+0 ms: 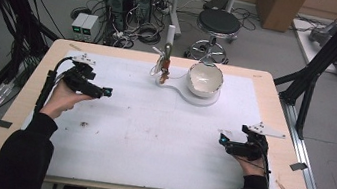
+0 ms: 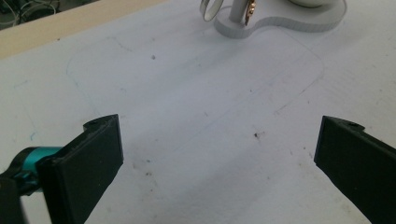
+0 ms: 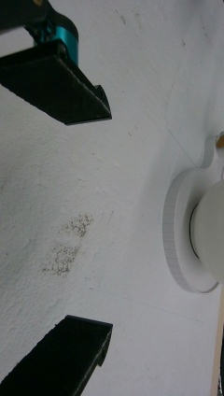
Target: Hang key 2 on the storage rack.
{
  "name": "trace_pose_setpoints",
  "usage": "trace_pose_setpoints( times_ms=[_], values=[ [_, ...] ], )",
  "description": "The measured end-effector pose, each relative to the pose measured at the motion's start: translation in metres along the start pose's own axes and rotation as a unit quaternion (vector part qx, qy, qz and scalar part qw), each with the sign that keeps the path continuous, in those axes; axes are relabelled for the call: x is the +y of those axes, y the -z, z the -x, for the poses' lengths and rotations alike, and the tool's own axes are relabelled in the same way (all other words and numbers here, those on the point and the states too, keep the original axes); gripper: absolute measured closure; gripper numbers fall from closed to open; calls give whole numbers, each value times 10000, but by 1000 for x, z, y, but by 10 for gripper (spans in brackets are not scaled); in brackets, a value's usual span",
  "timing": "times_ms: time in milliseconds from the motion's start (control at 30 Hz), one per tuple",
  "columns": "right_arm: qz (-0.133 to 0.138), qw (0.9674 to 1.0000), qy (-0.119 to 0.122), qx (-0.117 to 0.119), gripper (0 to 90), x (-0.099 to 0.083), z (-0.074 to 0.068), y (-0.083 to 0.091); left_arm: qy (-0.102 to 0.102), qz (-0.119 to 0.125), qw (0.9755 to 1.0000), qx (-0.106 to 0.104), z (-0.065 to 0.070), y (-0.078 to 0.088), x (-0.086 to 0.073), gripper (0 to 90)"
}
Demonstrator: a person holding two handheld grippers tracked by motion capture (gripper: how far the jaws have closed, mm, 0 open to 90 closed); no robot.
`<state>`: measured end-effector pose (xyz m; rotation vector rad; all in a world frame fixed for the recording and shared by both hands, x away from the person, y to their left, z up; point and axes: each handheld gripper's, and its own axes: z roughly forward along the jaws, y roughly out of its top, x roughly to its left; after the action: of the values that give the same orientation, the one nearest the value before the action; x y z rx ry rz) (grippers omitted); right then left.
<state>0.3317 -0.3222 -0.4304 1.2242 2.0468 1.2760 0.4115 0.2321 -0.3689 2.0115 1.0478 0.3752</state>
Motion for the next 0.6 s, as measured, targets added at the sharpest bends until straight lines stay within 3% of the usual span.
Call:
trace_pose_setpoints(
  times_ms=[433,600],
  values=[
    [-56,10000,53,-24,5,0,-1,0,-20,-302,9995,18,2,12,-31,17],
    [-105,9999,67,-33,5,-1,-1,-1,-12,-219,9997,106,5,18,-44,17]
  ],
)
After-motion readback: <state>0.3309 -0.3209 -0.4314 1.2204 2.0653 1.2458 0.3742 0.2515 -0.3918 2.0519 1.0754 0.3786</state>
